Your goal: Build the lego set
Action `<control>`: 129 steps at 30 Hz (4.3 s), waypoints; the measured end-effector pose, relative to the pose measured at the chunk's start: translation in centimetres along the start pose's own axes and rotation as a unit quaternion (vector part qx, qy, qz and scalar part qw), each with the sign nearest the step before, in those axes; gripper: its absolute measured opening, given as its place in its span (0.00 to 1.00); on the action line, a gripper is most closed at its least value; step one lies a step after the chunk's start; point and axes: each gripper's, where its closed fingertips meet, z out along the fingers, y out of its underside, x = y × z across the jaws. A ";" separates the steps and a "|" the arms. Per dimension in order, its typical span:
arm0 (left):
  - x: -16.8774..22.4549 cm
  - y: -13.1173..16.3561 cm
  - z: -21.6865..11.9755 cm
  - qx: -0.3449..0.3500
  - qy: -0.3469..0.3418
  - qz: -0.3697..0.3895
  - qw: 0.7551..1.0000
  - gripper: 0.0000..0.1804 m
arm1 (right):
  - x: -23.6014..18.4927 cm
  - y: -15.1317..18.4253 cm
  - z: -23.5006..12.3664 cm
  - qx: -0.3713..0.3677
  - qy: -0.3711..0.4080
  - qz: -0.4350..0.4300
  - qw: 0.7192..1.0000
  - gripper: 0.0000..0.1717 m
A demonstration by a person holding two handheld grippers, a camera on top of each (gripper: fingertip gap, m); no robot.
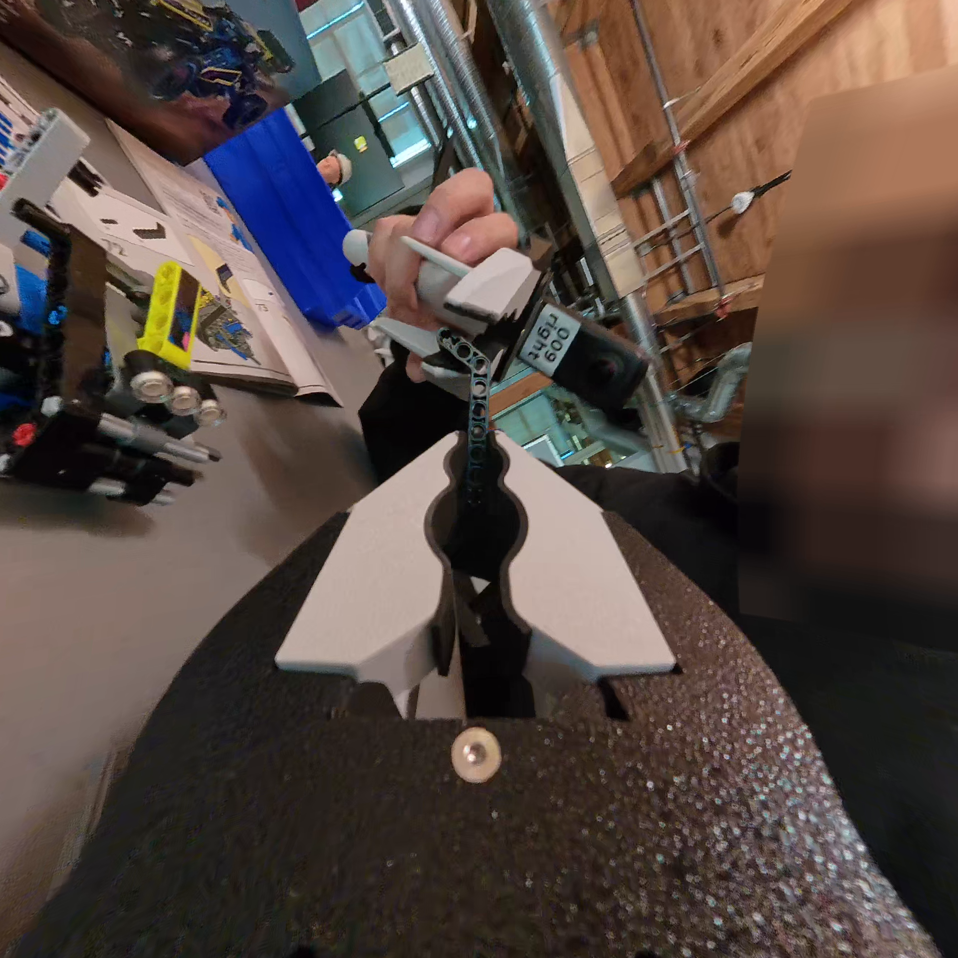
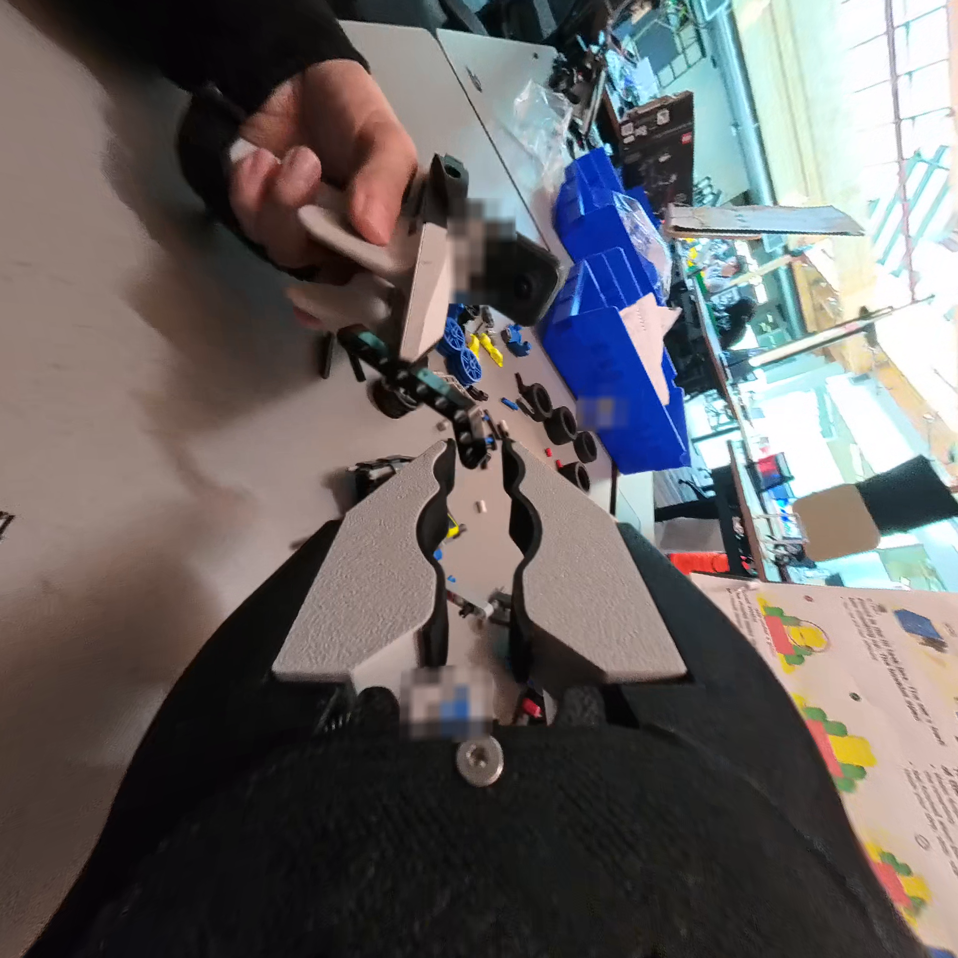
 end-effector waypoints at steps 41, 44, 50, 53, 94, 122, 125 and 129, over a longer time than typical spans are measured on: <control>-11.2 -2.0 -4.2 -0.201 -0.475 0.391 0.762 0.29 | -1.5 4.9 2.0 -0.170 0.176 -0.246 0.938 0.02; -11.1 -2.1 -4.2 -0.196 -0.474 0.394 0.762 0.28 | -1.5 4.9 2.1 -0.168 0.183 -0.243 0.938 0.02; -11.0 -1.8 -4.0 -0.204 -0.469 0.403 0.759 0.30 | -2.0 4.5 2.4 -0.161 0.181 -0.264 0.933 0.02; -11.0 -1.7 -3.9 -0.204 -0.463 0.396 0.766 0.28 | -1.9 4.5 2.3 -0.163 0.186 -0.269 0.931 0.02; -11.5 -1.4 -2.4 -0.157 -0.515 0.344 0.769 0.30 | -2.1 6.4 0.1 -0.122 0.057 -0.346 0.928 0.02; -11.9 -2.6 -2.6 -0.143 -0.534 0.359 0.752 0.28 | -1.8 6.0 1.8 -0.081 0.084 -0.396 0.911 0.02; -12.0 -2.5 -2.7 -0.145 -0.537 0.357 0.751 0.28 | -1.9 6.2 1.8 -0.087 0.082 -0.410 0.904 0.02; -12.2 -2.5 -2.8 -0.150 -0.539 0.354 0.749 0.27 | -2.0 6.1 2.0 -0.087 0.079 -0.414 0.903 0.02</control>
